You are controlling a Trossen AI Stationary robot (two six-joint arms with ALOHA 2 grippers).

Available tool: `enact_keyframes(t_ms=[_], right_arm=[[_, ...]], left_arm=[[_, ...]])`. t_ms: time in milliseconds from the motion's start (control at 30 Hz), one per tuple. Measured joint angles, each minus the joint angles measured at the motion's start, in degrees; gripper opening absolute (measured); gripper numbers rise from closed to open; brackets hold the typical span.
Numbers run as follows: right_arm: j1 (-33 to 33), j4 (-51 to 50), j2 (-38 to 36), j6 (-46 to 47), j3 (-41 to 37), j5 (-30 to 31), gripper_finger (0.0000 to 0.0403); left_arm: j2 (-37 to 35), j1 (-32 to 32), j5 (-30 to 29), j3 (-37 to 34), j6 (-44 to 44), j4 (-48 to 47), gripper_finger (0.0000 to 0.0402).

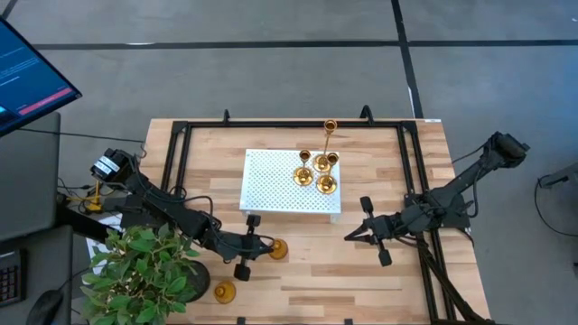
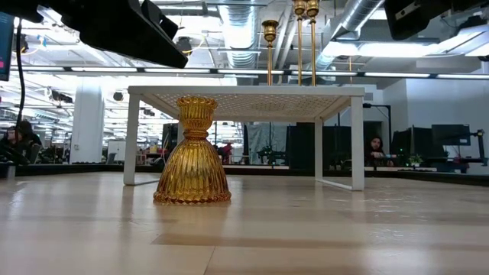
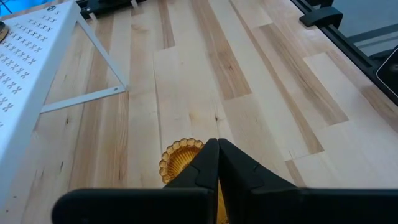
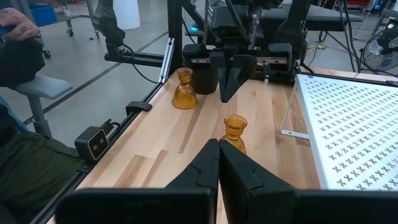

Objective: Pick & Place candle stick holders
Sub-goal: Put the top brown vase candle holder on the shelf

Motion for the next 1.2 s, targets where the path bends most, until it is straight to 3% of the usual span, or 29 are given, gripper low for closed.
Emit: enact_keyframes(t_ms=[267,567,867,1200], right_arm=[[0.0,0.0,0.0,0.1,0.0,0.0,0.0],[-0.1,0.5,0.0,1.5,0.0,0.5,0.0],[-0.1,0.6,0.0,4.7,0.1,3.1,0.0],[0.0,0.5,0.0,4.7,0.1,3.1,0.0]], left_arm=[[0.0,0.0,0.0,0.0,-1.7,0.6,0.0008],[0.0,1.2,0.2,0.0,-16.2,8.1,0.0005],[0.0,2.9,2.3,0.0,-40.4,6.9,0.0004],[-2.6,2.9,1.1,-0.1,-56.4,-8.2,0.0003]])
